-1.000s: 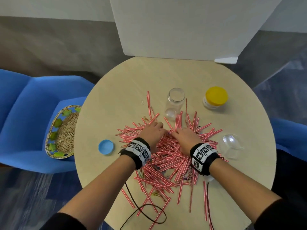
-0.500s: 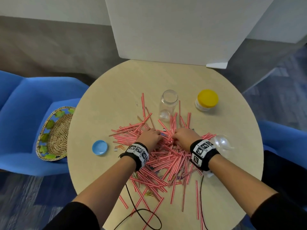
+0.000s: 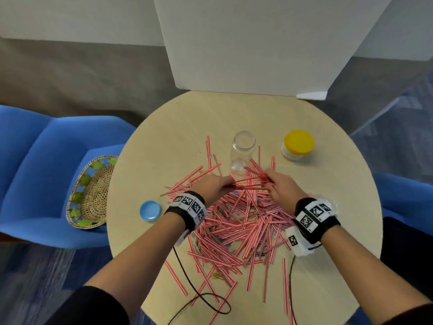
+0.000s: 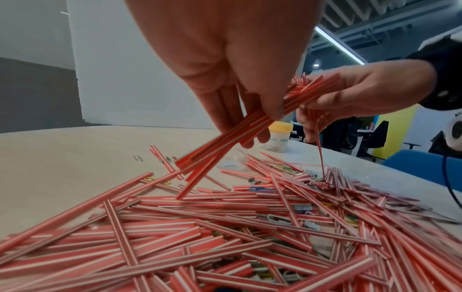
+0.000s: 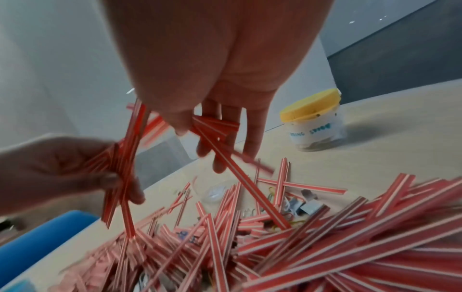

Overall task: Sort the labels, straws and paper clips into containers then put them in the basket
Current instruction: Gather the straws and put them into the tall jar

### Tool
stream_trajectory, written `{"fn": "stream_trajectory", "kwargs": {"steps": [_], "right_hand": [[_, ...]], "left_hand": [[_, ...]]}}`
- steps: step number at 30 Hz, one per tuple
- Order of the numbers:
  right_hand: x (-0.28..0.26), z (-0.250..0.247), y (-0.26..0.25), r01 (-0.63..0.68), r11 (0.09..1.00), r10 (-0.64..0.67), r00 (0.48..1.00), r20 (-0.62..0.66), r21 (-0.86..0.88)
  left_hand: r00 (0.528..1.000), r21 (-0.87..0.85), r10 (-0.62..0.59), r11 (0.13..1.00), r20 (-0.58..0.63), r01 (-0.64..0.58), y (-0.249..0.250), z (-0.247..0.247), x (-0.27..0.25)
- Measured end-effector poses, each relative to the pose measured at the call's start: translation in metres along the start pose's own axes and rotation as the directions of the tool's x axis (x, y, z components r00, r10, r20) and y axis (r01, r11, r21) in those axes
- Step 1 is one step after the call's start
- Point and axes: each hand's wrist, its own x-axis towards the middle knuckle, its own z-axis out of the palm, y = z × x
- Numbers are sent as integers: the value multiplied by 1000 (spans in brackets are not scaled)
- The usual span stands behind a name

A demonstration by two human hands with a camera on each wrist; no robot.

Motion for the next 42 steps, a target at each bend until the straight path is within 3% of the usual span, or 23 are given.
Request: {"fn": "stream_trajectory", "kwargs": {"steps": [3, 7, 12, 15, 16, 17, 19, 23, 25, 27, 29, 33, 37, 39, 42], "right_hand": [[-11, 4, -8, -36, 998, 32, 997, 76, 45], [-16, 1, 0, -28, 998, 28, 1000, 6, -59], [-13, -4, 10, -9, 992, 2, 999, -53, -124], [-12, 0, 14, -69, 996, 69, 998, -4, -58], [-12, 2, 16, -109, 994, 109, 994, -11, 12], [-11, 4, 16, -144, 985, 147, 988, -34, 96], [-12, 6, 14, -173, 953, 200, 976, -87, 250], [-17, 11, 5, -177, 922, 211, 975, -64, 344], [-20, 15, 5, -178, 920, 203, 978, -37, 350], [-20, 16, 6, -236, 914, 252, 968, -5, 329], [-21, 17, 8, -279, 949, 276, 960, 36, 149], [-24, 31, 6, -230, 914, 318, 919, 235, -335], [-25, 49, 4, -231, 872, 358, 902, 240, -431], [-23, 52, 4, -213, 861, 351, 906, 237, -461], [-26, 57, 4, -149, 808, 342, 906, 249, -569]], "left_hand": [[1000, -93, -23, 995, -12, 22, 4, 2, -7], [995, -70, -97, 993, 38, 99, 13, 5, -8], [1000, -102, -26, 994, -5, 26, -1, -3, -21], [983, -351, -156, 929, -97, 113, -13, -10, -27], [960, -506, -245, 850, -136, 145, -12, -15, -25], [929, -677, -341, 719, -142, 160, -8, -22, -21], [884, -920, -454, 384, -111, 81, 8, -44, -7], [892, -972, -395, 17, -221, -234, 45, -103, 22], [868, -944, -425, -79, -258, -319, 62, -125, 35], [814, -937, -492, 10, -309, -350, 76, -140, 50], [773, -932, -529, 120, -351, -342, 85, -147, 65], [763, -937, -543, 221, -350, -272, 84, -136, 87], [729, -945, -608, 277, -315, -177, 71, -108, 96], [735, -946, -605, 282, -306, -161, 66, -99, 101], [780, -942, -548, 300, -300, -151, 65, -91, 106]]}}
